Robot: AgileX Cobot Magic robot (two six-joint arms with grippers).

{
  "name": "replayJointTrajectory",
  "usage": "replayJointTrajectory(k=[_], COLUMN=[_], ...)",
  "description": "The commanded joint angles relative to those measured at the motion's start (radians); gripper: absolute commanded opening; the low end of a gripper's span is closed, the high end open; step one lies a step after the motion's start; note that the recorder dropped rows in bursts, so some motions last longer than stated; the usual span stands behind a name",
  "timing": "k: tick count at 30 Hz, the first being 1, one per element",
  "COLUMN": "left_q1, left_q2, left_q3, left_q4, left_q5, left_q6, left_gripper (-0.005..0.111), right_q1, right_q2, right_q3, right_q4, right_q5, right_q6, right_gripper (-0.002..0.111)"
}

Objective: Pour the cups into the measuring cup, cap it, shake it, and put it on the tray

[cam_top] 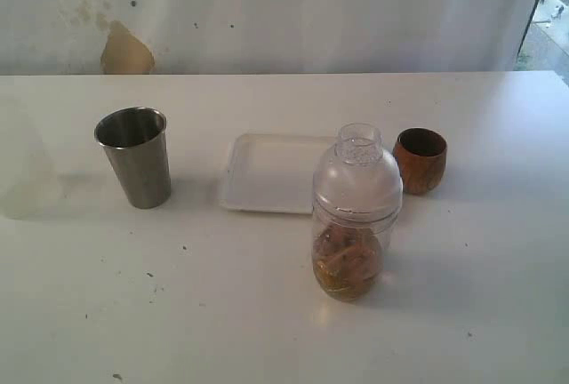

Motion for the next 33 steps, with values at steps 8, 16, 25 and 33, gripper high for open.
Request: replayJointTrajectory(k=[8,16,25,33], left_q1=[-0.003,-0.001,0.378,0.836], left_q2=[-0.054,-0.058,-0.100,-0.203], left_q3=[0.039,0.072,0.297,0.468], left_q4=[0.003,0.017,-0.040,-0.165], left_q5=[0.060,-0.036,-0.274,-0.338], left_q6=[0.002,0.004,0.003,0.003], left_gripper=[0.000,0.000,0.000,0.000], right_q1=[-0.005,-0.005,-0.005,-0.005], right_q2=[-0.005,-0.005,-0.005,-0.005], right_q3=[0.007,0.007,0.007,0.007], right_q4=[0.000,0.000,0.000,0.000], right_q5=[-0.003,-0.003,-0.003,-0.003], right_q6=[0.012,0.012,0.012,0.012], right_gripper=[0.000,0.000,0.000,0.000])
